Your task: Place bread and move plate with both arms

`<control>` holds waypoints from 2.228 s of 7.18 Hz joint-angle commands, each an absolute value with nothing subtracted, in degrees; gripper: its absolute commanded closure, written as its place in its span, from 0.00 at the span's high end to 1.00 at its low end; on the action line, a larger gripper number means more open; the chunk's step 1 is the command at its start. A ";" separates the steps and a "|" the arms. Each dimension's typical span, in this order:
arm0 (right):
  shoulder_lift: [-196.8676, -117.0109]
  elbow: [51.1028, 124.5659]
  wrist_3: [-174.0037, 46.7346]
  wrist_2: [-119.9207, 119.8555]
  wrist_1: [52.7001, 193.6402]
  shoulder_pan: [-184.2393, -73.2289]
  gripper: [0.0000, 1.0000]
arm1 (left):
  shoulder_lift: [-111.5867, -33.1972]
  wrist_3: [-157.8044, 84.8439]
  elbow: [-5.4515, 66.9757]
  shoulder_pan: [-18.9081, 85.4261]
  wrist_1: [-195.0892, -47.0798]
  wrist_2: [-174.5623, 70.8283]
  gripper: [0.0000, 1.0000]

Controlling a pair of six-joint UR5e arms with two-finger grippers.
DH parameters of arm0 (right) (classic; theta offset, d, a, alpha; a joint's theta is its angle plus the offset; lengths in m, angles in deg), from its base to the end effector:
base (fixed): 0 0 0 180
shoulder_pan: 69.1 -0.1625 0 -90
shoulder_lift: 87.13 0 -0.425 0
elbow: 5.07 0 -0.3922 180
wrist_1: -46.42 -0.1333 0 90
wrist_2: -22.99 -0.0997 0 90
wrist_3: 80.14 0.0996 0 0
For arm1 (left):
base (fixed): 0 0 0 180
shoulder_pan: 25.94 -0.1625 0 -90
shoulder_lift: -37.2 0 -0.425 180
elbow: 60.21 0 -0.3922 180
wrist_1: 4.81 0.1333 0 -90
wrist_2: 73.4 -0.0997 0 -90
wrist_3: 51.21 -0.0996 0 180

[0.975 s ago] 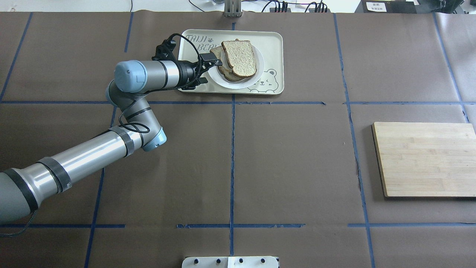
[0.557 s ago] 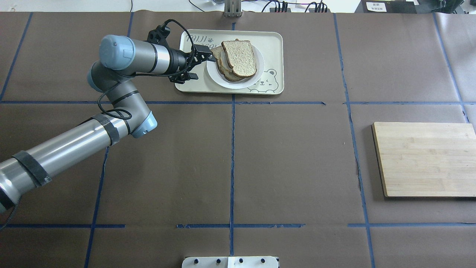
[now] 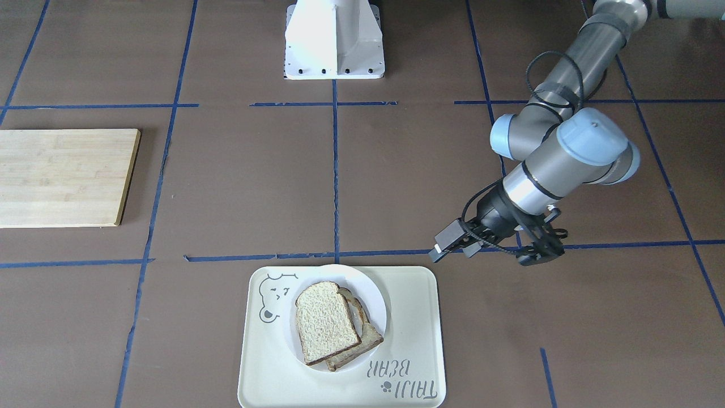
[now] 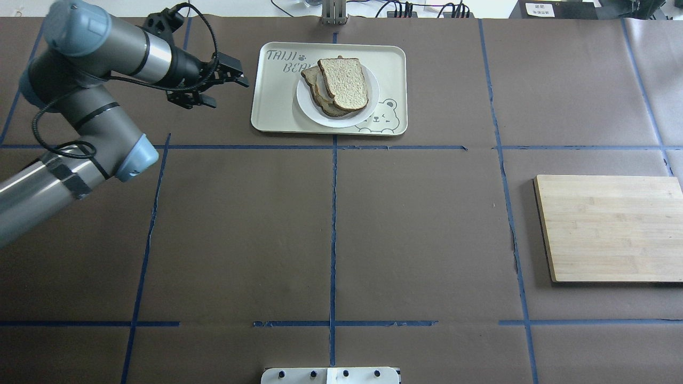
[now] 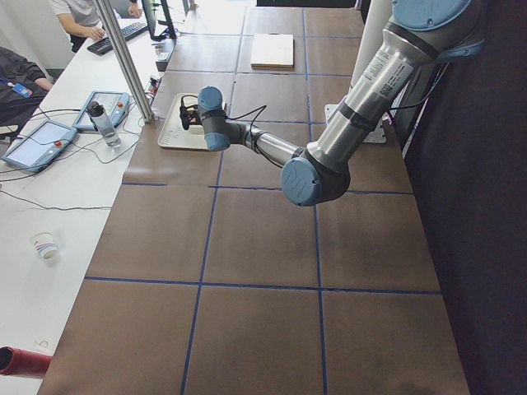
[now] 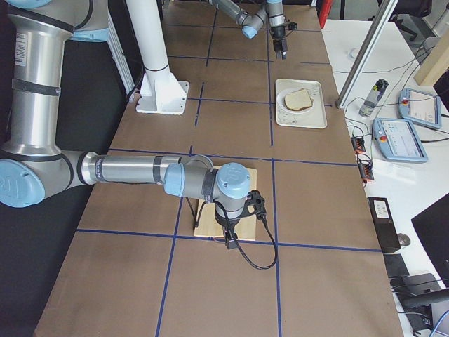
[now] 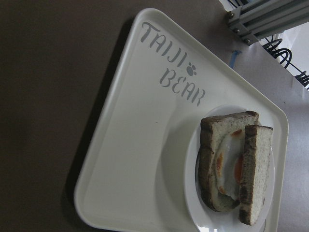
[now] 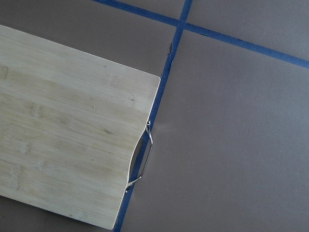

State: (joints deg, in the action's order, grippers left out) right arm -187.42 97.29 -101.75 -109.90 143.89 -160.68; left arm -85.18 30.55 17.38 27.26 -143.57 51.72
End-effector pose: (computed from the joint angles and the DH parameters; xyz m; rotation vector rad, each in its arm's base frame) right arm 0.0767 -0.4065 0.6485 0.0626 -0.7537 -0.2976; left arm 0.3634 -0.6127 0.3241 0.1308 1.2689 -0.3088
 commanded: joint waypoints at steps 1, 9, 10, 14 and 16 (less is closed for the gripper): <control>-187.41 97.41 -101.76 -109.90 143.89 -160.68 1.00 | -76.04 9.28 30.61 31.78 -128.47 53.07 1.00; -187.41 97.15 -101.58 -109.99 143.98 -160.68 1.00 | -39.40 -54.45 49.57 54.81 -96.65 53.60 1.00; -187.50 97.06 -101.58 -110.08 143.98 -160.68 1.00 | -37.00 -54.46 48.52 57.62 -96.65 56.47 1.00; -188.82 97.32 -101.67 -112.45 143.89 -160.68 1.00 | -36.89 -54.20 45.71 70.97 -98.93 75.03 1.00; -188.82 97.32 -101.67 -112.36 143.89 -160.68 1.00 | -37.68 -54.29 46.49 71.36 -98.85 59.91 1.00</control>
